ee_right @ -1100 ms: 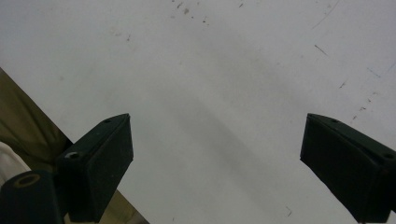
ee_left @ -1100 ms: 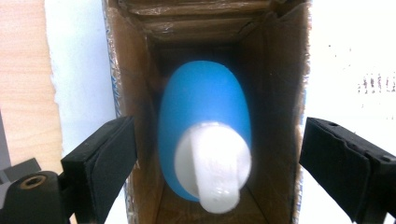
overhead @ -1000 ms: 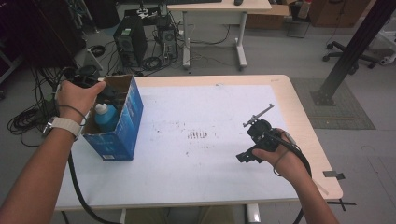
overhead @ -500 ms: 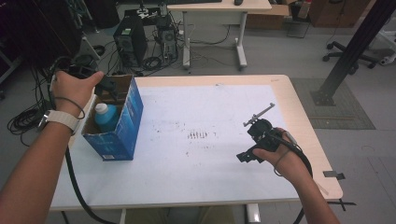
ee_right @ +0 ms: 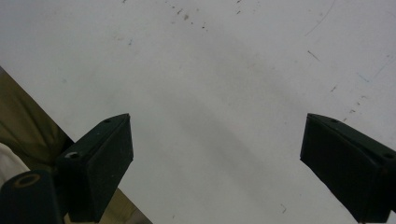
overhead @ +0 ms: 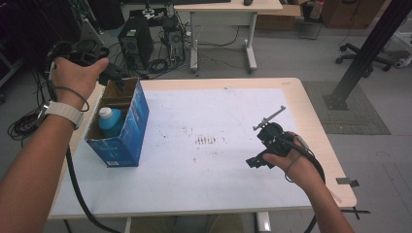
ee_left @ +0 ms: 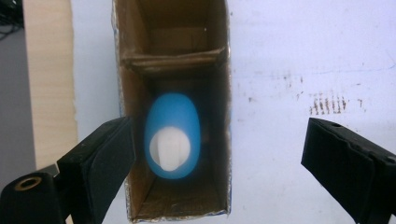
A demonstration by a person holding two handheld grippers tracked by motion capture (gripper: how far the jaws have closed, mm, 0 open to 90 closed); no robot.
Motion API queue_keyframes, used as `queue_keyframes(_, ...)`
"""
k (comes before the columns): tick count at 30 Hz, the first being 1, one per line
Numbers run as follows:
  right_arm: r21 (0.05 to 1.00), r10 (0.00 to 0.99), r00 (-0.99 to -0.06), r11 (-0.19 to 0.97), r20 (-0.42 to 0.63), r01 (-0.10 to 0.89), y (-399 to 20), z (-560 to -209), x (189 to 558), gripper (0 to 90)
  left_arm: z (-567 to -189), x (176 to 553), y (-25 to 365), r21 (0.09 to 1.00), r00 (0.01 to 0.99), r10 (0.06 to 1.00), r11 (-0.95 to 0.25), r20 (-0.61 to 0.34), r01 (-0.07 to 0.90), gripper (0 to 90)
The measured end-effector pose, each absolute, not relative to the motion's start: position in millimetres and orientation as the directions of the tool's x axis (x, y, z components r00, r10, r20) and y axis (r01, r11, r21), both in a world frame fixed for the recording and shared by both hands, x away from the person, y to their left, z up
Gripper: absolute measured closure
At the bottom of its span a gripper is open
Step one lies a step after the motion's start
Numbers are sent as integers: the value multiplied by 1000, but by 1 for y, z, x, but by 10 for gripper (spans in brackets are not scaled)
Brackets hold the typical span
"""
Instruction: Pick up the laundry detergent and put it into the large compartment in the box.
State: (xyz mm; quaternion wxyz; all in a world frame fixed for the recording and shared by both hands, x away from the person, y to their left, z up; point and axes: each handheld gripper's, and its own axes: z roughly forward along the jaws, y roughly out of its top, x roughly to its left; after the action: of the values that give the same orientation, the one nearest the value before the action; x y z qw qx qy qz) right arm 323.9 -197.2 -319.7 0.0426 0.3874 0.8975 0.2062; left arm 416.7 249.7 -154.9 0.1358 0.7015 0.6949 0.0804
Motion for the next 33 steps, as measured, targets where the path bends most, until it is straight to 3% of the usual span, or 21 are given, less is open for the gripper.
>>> queue_keyframes(33,408,716,-693,610,82,679,-198,-316,324,94,-118,417,196,345,97,990,-55,-105,937,100)
